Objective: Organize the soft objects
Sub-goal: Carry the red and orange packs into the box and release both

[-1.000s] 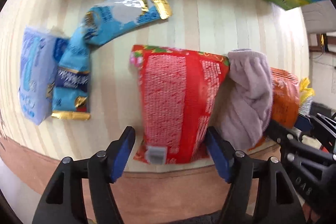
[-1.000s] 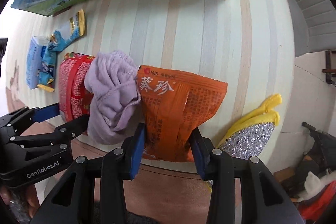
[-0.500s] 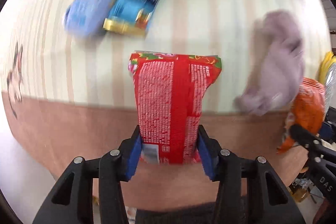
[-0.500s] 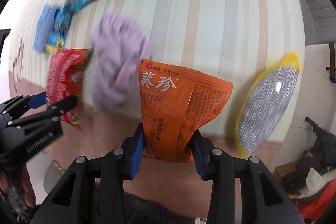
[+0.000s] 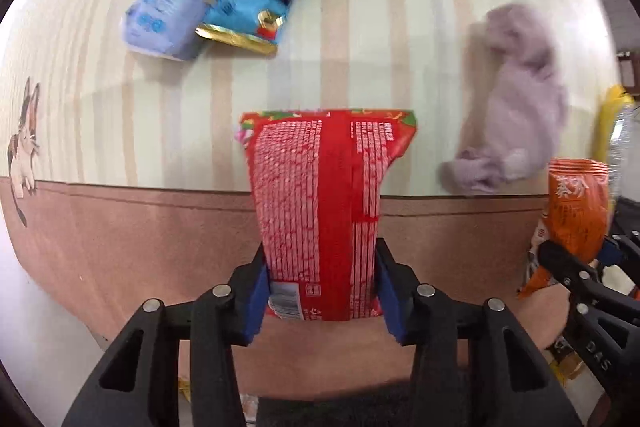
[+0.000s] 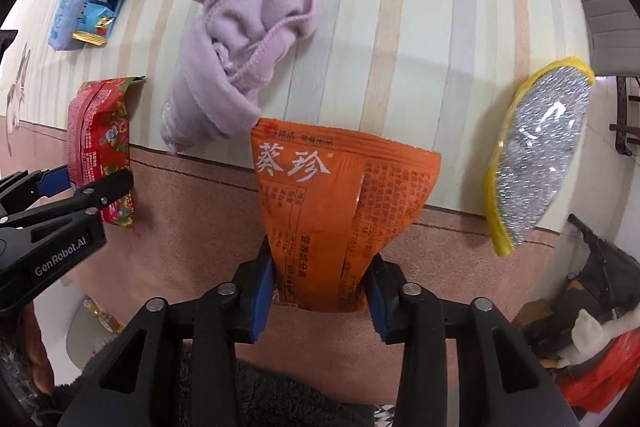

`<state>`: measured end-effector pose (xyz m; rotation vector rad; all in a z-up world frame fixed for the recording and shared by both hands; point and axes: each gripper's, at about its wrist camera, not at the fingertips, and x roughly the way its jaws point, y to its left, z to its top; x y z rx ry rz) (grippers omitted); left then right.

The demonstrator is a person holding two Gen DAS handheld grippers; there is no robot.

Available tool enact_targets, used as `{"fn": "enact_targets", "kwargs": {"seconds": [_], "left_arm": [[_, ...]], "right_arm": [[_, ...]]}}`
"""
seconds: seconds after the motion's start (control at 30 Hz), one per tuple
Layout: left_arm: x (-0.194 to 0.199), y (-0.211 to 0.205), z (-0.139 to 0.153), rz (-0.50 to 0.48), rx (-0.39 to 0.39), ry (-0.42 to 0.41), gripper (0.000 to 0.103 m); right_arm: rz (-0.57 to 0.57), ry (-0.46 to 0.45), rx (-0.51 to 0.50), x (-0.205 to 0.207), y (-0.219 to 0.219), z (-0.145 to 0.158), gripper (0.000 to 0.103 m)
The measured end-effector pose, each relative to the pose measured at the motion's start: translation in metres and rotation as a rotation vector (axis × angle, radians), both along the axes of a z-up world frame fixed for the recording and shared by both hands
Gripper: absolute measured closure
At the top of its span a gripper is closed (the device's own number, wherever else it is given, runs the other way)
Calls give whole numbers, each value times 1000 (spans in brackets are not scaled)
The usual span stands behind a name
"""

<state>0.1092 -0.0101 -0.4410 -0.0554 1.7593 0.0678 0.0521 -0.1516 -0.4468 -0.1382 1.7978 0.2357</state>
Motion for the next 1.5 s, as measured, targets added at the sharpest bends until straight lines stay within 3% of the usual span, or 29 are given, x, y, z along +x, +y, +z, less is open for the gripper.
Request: {"fn": "enact_targets", "kwargs": {"seconds": [0.33, 0.6, 0.73, 0.9, 1.03, 1.3, 1.5], "left_arm": [[19, -16, 126, -4, -106, -234, 59], [72, -3, 214, -48, -194, -393, 59], [128, -1, 228, -67, -217, -420, 59], [209, 9, 214, -69, -208, -368, 59], [275, 19, 174, -40, -214, -257, 59], [367, 36, 101, 0, -134, -119, 59], [402, 46, 62, -2, -71, -57, 59]], "right_arm": [[-17, -111, 119, 3, -18, 110, 63], [-98, -250, 273, 65, -27, 206, 63], [-127, -346, 298, 114, -30, 235, 64], [-134, -391, 240, 185, -25, 237, 63], [-128, -324, 177, 234, -20, 212, 64], [-139, -164, 58, 314, 0, 128, 64], [-116, -100, -4, 331, 10, 76, 64]]}}
